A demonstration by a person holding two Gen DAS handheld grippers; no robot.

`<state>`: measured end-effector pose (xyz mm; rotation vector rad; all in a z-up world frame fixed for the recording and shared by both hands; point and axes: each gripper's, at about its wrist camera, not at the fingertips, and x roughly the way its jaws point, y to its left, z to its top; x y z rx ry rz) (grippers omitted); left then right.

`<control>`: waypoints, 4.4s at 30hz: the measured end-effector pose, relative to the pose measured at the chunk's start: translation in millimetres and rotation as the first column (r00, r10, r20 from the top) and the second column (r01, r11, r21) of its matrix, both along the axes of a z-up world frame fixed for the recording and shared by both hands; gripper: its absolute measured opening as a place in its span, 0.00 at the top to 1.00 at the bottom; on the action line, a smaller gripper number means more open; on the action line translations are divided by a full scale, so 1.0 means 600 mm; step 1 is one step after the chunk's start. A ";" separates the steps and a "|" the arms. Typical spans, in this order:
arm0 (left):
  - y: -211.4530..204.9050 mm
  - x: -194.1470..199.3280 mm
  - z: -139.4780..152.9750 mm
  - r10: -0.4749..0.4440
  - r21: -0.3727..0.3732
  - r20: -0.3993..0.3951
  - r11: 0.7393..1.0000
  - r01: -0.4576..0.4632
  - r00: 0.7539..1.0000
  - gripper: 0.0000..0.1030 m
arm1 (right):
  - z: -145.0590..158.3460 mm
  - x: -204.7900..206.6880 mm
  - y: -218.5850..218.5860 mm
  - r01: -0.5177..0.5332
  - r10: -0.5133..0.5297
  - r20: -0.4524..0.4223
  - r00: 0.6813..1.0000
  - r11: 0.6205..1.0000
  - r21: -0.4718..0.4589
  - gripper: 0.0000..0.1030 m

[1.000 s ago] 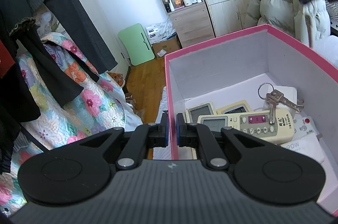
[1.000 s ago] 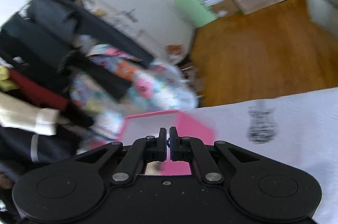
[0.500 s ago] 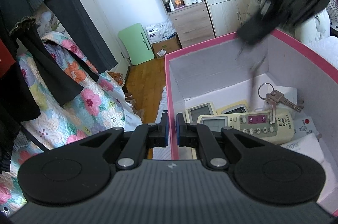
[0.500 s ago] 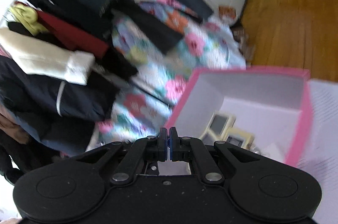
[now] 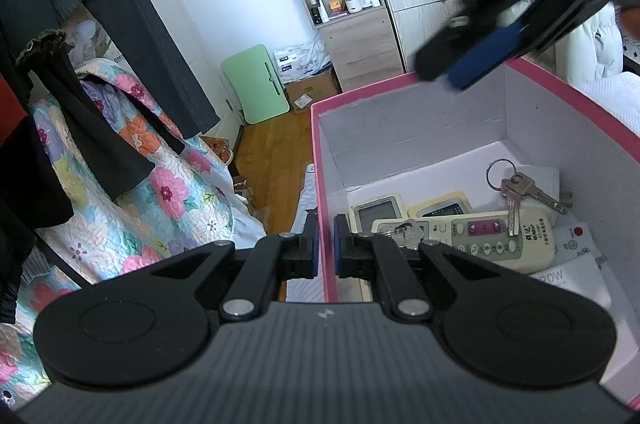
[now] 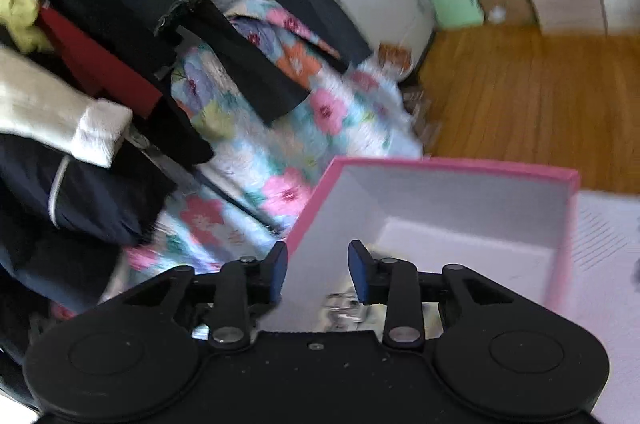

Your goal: Organize rigid objects

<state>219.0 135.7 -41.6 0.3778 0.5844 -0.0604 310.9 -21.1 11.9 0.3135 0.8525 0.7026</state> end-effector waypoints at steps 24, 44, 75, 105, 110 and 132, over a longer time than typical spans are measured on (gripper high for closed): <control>0.012 0.010 0.000 0.017 -0.049 -0.057 0.999 -0.020 0.998 0.88 | 0.016 -0.264 -0.065 0.215 -0.099 0.346 0.933 0.925 -0.313 0.55; -0.026 -0.195 0.160 0.015 -0.082 0.076 0.997 -0.009 0.997 0.34 | 0.075 -0.371 -0.074 0.289 -0.139 0.439 0.888 0.910 -0.296 0.50; -0.103 -0.301 0.108 0.191 -0.226 -0.140 0.949 -0.219 0.972 0.02 | 0.084 -0.472 -0.135 0.435 -0.331 0.358 0.873 0.861 -0.263 0.00; -0.107 -0.298 0.103 0.183 -0.215 -0.162 0.952 -0.216 0.970 0.02 | 0.062 -0.465 -0.113 0.425 -0.325 0.292 0.899 0.807 -0.410 0.00; -0.107 -0.297 0.101 0.183 -0.214 -0.162 0.953 -0.216 0.970 0.01 | 0.055 -0.458 -0.118 0.442 -0.353 0.274 0.895 0.789 -0.428 0.00; -0.107 -0.292 0.092 0.190 -0.206 -0.160 0.953 -0.221 0.969 0.01 | 0.050 -0.453 -0.123 0.488 -0.409 0.267 0.873 0.758 -0.433 0.00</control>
